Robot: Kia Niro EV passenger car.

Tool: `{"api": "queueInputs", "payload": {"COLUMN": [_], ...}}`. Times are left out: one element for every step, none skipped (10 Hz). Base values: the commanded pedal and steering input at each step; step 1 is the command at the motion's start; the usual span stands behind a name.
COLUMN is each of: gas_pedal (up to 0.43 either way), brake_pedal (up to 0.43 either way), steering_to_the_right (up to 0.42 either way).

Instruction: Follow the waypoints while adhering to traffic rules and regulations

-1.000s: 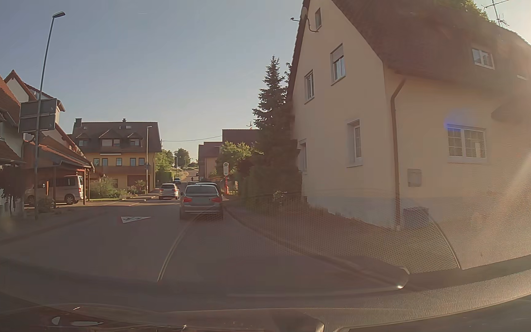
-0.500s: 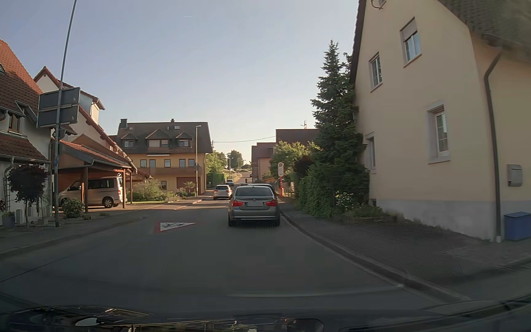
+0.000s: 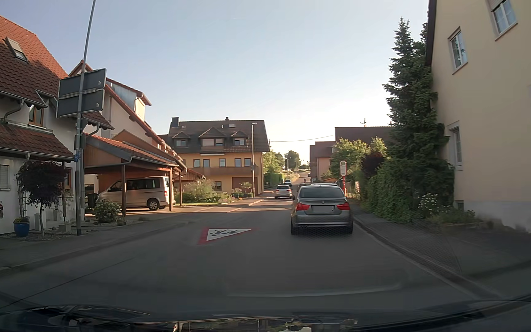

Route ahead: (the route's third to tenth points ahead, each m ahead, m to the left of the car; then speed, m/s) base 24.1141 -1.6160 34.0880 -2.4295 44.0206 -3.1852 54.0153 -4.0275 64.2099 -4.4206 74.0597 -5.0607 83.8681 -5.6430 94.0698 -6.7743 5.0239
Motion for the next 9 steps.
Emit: {"api": "queueInputs", "payload": {"gas_pedal": [0.157,0.157,0.157,0.157,0.157,0.169,0.169,0.169,0.169], "brake_pedal": [0.0,0.0,0.0,0.0,0.0,0.0,0.0,0.0,0.0], "steering_to_the_right": [-0.228,-0.21,-0.184,-0.156,-0.134,-0.104,-0.076,-0.056,-0.031]}}
